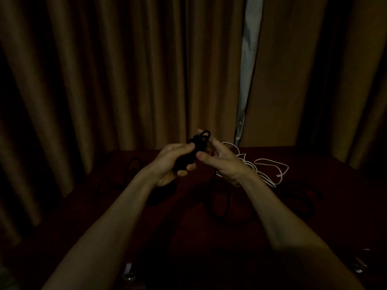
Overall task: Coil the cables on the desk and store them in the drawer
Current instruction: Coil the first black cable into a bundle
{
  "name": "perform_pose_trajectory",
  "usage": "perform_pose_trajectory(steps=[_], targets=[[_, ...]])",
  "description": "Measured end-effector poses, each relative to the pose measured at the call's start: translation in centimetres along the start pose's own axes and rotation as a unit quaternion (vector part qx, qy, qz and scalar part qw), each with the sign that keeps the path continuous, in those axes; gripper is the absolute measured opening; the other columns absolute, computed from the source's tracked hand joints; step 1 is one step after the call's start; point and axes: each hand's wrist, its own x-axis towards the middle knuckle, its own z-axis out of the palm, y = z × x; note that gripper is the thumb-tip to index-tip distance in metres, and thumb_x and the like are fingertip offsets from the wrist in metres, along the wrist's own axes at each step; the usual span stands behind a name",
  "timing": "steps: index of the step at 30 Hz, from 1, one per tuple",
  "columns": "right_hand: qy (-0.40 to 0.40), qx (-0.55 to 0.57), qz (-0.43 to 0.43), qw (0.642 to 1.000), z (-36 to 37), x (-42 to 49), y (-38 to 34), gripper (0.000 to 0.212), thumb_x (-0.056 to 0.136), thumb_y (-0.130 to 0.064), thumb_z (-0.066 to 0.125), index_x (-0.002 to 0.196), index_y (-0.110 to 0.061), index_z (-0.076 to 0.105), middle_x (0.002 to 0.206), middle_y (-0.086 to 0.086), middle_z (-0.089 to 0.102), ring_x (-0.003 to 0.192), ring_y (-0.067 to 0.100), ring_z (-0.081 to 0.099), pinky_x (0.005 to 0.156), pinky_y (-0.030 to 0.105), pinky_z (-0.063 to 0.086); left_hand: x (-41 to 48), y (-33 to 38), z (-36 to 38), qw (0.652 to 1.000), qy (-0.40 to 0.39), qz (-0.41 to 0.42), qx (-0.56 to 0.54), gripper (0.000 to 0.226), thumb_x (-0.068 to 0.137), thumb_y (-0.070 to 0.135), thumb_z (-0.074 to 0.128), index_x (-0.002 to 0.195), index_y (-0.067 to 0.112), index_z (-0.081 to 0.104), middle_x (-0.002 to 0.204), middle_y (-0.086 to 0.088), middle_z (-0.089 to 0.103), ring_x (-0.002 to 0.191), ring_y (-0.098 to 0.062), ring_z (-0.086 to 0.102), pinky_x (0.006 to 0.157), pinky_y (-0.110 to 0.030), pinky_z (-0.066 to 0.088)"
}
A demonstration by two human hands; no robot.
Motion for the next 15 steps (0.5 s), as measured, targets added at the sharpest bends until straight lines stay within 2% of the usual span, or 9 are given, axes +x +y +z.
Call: perform_pose_trajectory(steps=[2, 3, 5, 7, 9, 12, 15], targets=[[-0.043, 0.034, 0.01, 0.998, -0.4, -0.2, -0.5, 0.061, 0.096, -0.005, 0.063, 0.149, -0.027, 0.043, 0.141, -0.004, 0.055, 0.129, 0.008, 0.055, 0.094, 0.022, 0.05, -0.4, 0.1, 0.2, 0.998, -0.049, -0.02, -0.028, 0.041, 0.097, 0.032, 0.058, 0.125, 0.001, 0.059, 0.085, -0.004, 0.062, 0.055, -0.01, 0.051, 0.037, -0.014, 0.033], [-0.062, 0.044, 0.013, 0.997, -0.6, -0.2, -0.7, 0.061, 0.092, -0.007, 0.065, 0.147, -0.028, 0.046, 0.139, -0.004, 0.056, 0.126, 0.01, 0.057, 0.09, 0.021, 0.051, -0.5, 0.2, 0.2, 0.996, -0.071, -0.027, -0.037, 0.043, 0.098, 0.033, 0.057, 0.126, 0.001, 0.058, 0.085, -0.004, 0.063, 0.054, -0.009, 0.051, 0.037, -0.014, 0.034], [-0.07, 0.047, 0.009, 0.996, -0.9, -0.3, -0.9, 0.06, 0.083, -0.01, 0.074, 0.139, -0.023, 0.054, 0.127, -0.004, 0.062, 0.116, 0.011, 0.06, 0.087, 0.021, 0.052, -0.4, 0.5, 0.2, 0.994, -0.095, -0.037, -0.045, 0.046, 0.096, 0.035, 0.053, 0.129, 0.003, 0.055, 0.087, -0.006, 0.065, 0.053, -0.008, 0.051, 0.036, -0.013, 0.035], [-0.052, 0.022, -0.009, 0.998, -1.0, -0.2, -1.1, 0.055, 0.078, -0.014, 0.083, 0.128, -0.018, 0.062, 0.118, -0.002, 0.065, 0.115, 0.015, 0.06, 0.094, 0.025, 0.051, -0.4, 0.6, 0.2, 0.993, -0.102, -0.038, -0.048, 0.047, 0.097, 0.035, 0.051, 0.137, 0.011, 0.052, 0.091, -0.005, 0.065, 0.055, -0.008, 0.05, 0.037, -0.013, 0.036], [-0.027, -0.005, -0.021, 0.999, -1.2, -0.2, -1.2, 0.04, 0.083, -0.007, 0.08, 0.12, -0.011, 0.065, 0.111, 0.0, 0.068, 0.11, 0.014, 0.065, 0.092, 0.024, 0.051, -0.3, 0.6, 0.6, 0.994, -0.09, -0.045, -0.038, 0.047, 0.1, 0.037, 0.053, 0.14, 0.014, 0.052, 0.089, -0.004, 0.063, 0.057, -0.009, 0.053, 0.041, -0.015, 0.041], [0.018, -0.037, -0.017, 0.999, -1.1, -0.4, -1.5, 0.016, 0.091, -0.002, 0.069, 0.105, -0.008, 0.066, 0.088, -0.005, 0.074, 0.083, 0.006, 0.07, 0.073, 0.017, 0.053, -0.4, 0.7, 1.2, 0.998, -0.027, -0.057, -0.002, 0.045, 0.09, 0.038, 0.058, 0.123, 0.009, 0.063, 0.088, -0.008, 0.068, 0.07, -0.014, 0.064, 0.055, -0.019, 0.052], [0.068, -0.072, -0.02, 0.995, -0.7, -0.8, -1.1, 0.008, 0.094, -0.007, 0.068, 0.099, -0.014, 0.068, 0.075, -0.013, 0.073, 0.072, -0.001, 0.068, 0.064, 0.014, 0.049, -0.3, 0.9, 1.0, 0.998, 0.002, -0.025, 0.065, 0.041, 0.086, 0.025, 0.07, 0.123, 0.008, 0.063, 0.109, -0.013, 0.067, 0.084, -0.02, 0.07, 0.065, -0.024, 0.055]])
